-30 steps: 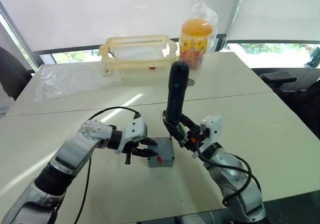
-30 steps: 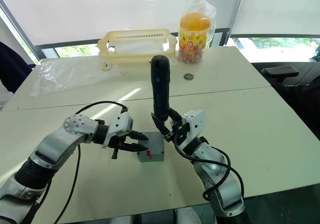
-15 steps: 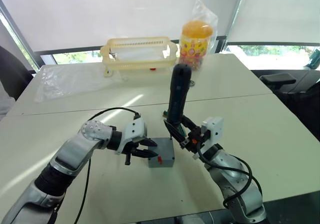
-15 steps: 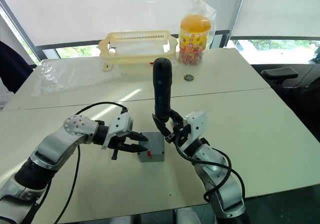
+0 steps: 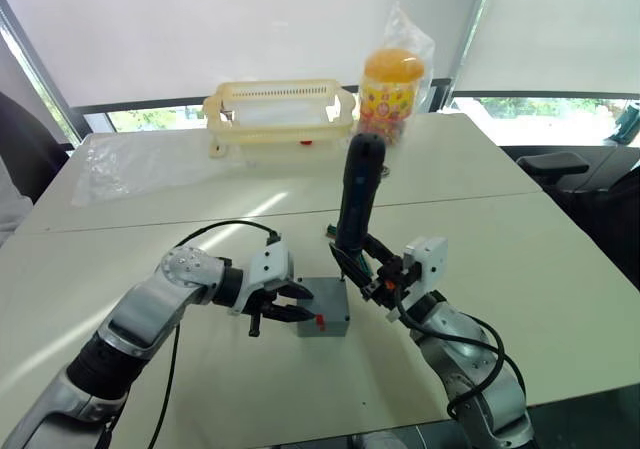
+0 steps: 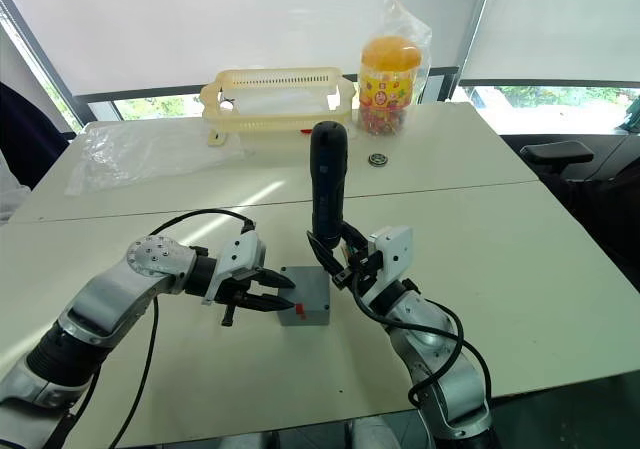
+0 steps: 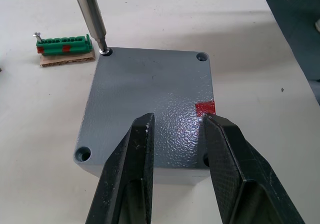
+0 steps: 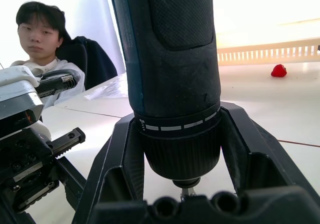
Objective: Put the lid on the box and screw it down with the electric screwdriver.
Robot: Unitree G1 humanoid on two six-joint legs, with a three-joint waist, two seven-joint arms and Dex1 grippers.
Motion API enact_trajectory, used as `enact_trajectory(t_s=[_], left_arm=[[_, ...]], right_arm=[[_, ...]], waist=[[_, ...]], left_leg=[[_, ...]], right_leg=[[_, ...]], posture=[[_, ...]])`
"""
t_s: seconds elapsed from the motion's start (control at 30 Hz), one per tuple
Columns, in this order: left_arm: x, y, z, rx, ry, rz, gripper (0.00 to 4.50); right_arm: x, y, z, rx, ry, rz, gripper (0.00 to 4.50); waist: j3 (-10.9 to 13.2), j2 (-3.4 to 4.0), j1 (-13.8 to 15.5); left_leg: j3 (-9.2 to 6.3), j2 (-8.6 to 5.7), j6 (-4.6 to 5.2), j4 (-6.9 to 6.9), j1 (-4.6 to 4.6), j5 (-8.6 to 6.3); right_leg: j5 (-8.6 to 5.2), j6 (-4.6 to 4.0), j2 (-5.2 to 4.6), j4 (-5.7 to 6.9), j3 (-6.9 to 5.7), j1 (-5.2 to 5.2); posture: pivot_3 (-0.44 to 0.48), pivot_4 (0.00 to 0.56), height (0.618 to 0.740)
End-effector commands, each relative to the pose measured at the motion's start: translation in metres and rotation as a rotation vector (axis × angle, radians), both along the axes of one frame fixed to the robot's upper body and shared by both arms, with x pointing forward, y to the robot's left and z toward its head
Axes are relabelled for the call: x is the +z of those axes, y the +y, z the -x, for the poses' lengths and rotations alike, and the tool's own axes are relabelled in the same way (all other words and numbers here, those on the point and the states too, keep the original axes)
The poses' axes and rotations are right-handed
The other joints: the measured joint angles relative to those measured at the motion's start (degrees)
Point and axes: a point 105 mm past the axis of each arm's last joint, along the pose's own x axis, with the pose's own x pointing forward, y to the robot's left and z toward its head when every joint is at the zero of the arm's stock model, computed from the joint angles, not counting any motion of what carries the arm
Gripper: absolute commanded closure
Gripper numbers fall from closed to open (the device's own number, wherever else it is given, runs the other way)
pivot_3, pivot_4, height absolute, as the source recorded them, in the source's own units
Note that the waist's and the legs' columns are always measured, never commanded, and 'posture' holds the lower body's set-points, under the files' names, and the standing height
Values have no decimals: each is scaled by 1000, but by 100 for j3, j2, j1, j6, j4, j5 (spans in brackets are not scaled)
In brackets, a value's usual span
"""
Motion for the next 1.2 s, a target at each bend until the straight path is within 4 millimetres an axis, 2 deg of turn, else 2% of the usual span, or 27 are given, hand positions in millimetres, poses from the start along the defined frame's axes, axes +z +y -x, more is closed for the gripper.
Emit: enact_trajectory(t_s=[0.03, 0.63, 1.2], left_arm=[[-7, 5, 2, 14, 17, -32, 2967], [-8, 5, 0, 33, 11, -26, 2967], [-8, 3, 0, 42, 8, -13, 2967]], right_arm=[[-33, -6, -2, -14, 147, 43, 2817], [-56, -6, 1, 36, 249, 137, 2817], [-56, -7, 0, 42, 253, 154, 2817]], waist=[[0, 0, 0], [-36, -24, -1], [-83, -46, 1]], left_leg=[[0, 0, 1, -2, 8, -1], [0, 2, 2, -10, 18, -2], [2, 2, 2, -60, 28, -2]], right_leg=[[-2, 0, 0, -2, 0, 8], [-21, -24, -1, -7, 1, 15], [-23, -27, -3, -39, 2, 16]], posture=[[0, 150, 740], [0, 150, 740], [0, 150, 740]])
